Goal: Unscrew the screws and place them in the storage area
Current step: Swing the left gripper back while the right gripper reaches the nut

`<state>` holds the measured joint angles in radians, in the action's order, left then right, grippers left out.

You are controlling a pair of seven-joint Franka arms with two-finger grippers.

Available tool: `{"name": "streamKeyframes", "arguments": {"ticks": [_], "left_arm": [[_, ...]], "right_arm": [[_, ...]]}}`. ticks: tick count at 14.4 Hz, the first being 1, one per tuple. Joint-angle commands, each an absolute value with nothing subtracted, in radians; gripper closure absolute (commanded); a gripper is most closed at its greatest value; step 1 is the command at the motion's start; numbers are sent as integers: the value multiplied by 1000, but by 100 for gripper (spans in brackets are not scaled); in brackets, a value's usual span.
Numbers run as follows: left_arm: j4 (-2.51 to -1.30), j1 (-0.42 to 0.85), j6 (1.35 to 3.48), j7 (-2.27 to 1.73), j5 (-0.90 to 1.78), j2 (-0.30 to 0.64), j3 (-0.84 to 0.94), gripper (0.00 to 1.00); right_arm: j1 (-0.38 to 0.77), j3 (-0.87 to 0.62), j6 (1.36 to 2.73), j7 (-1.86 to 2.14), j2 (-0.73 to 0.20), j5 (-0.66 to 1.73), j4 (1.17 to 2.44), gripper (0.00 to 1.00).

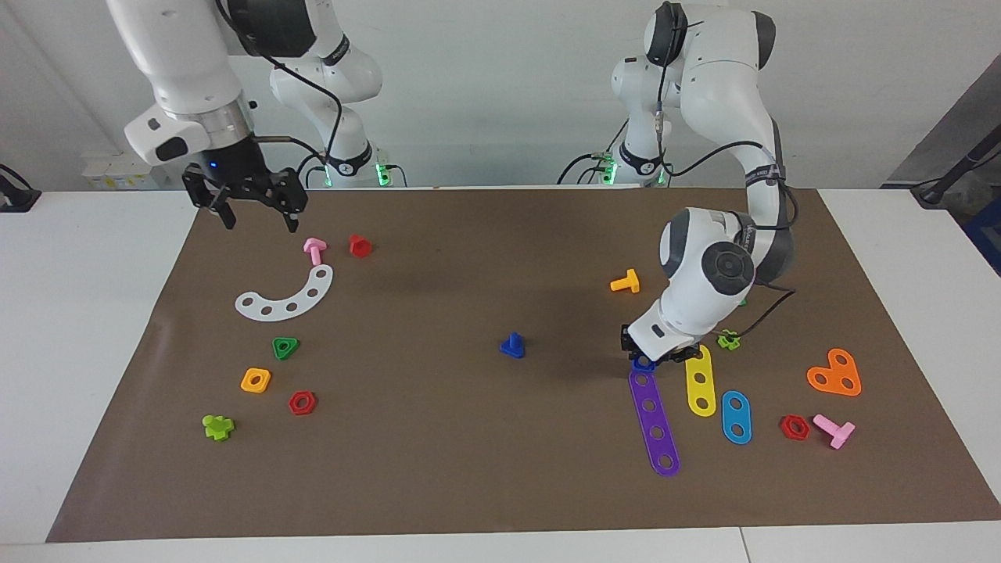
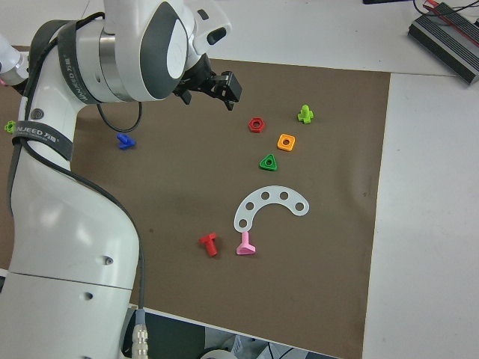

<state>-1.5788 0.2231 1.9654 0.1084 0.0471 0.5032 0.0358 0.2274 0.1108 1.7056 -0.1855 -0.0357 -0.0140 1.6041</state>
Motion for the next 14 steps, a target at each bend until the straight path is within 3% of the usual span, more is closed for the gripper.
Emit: {"name": "streamKeyframes", "arguments": {"ticks": [1, 3, 4, 6, 8, 11, 14], "left_arm": [[-1738, 201, 1980, 185, 66, 393, 40, 79], [-1796, 201, 2011, 193, 66, 365, 40, 78], [-1813, 199, 2031, 195, 66, 359, 40, 70], [-1818, 201, 2043, 212, 66, 354, 37, 28], [-1809, 192, 2046, 216, 66, 344, 34, 4], [-1796, 154, 2039, 216, 66, 305, 34, 0], [-1793, 100, 2004, 215, 66, 220, 34, 0]], "right_arm": [[311, 101, 1830, -294, -147, 44, 1583, 0], [408, 100, 1935, -421, -248, 48, 1560, 0], [457, 100, 1995, -505, -296, 45, 1559, 0], [527, 100, 2086, -598, -363, 44, 1557, 0], [580, 100, 2166, -647, -414, 48, 1559, 0], [626, 100, 2239, -653, -486, 34, 1568, 1], [658, 101, 2308, -637, -551, 31, 1575, 15]]}}
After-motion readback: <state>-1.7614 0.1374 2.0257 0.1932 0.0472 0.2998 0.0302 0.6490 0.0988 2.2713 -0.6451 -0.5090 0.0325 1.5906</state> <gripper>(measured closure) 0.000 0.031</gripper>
